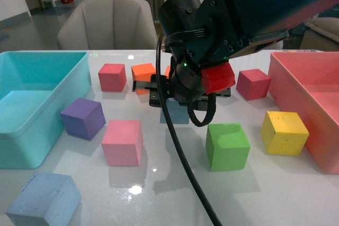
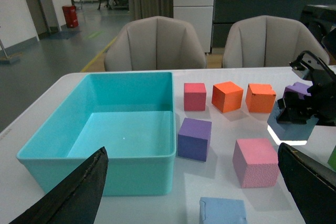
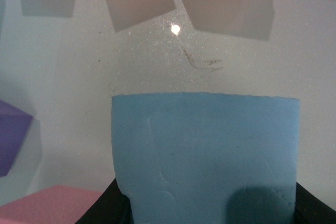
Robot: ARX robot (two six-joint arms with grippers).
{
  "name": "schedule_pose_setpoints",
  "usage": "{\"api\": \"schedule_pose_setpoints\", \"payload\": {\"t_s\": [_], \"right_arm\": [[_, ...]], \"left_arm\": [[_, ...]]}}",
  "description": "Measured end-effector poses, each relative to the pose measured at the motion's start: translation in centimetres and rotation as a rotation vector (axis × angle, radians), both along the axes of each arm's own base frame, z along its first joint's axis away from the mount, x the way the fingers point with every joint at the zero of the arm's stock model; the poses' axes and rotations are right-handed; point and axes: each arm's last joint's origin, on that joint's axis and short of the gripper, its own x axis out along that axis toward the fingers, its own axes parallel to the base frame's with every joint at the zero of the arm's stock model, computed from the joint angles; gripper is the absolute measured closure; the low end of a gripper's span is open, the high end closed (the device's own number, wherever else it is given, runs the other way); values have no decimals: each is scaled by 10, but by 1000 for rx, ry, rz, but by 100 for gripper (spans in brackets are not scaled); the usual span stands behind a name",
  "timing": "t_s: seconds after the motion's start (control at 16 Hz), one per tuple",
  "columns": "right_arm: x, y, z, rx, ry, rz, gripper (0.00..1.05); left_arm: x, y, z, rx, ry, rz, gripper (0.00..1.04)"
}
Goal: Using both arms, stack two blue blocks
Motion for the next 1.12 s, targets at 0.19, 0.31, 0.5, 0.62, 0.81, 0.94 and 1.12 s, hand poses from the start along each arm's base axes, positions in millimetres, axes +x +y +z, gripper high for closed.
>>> {"api": "schedule_pose_setpoints", "payload": {"t_s": [0.19, 0.31, 0.5, 0.62, 0.81, 0.94, 1.12], "right_arm": [[6, -1, -6, 22, 24, -45, 57], [9, -3, -11, 22, 39, -68, 58], [10, -4, -20, -26, 59, -87, 58], [10, -5, -22, -33, 51, -83, 58], [13, -6, -21, -34, 44, -83, 27], [14, -6, -19, -28, 33, -82, 10], [9, -8, -11, -19, 11, -70, 7]], "left_arm": [[0, 0, 0, 0, 0, 0, 7], [0, 0, 0, 0, 0, 0, 7], [0, 0, 0, 0, 0, 0, 7], [0, 0, 0, 0, 0, 0, 7], [0, 0, 0, 0, 0, 0, 7], [0, 0, 0, 0, 0, 0, 7], [0, 0, 0, 0, 0, 0, 7]]}}
